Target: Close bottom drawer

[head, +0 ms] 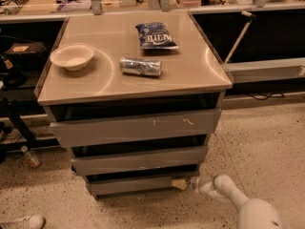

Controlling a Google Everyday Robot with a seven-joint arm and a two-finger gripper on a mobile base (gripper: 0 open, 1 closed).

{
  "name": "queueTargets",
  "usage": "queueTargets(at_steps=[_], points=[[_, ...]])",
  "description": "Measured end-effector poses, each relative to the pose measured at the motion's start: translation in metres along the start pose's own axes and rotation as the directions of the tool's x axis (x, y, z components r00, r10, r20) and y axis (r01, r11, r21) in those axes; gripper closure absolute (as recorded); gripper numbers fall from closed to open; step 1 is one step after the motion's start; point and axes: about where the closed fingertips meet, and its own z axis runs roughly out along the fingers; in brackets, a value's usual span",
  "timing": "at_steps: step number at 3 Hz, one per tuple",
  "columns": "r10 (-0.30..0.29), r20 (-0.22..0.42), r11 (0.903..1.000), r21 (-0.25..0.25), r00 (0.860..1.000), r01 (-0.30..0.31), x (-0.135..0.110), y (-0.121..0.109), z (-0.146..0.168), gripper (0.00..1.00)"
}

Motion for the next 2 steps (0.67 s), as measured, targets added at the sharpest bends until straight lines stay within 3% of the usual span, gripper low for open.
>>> queueTargets(at_steps=[1, 2], points=[[0.03, -0.013, 0.9989, 0.037, 0.999, -0.03, 0.008, 0.003, -0.024, 1.0], [0.052, -0.05, 0.9986, 0.001, 0.997, -0.052, 0.031, 0.025, -0.015, 0.81]])
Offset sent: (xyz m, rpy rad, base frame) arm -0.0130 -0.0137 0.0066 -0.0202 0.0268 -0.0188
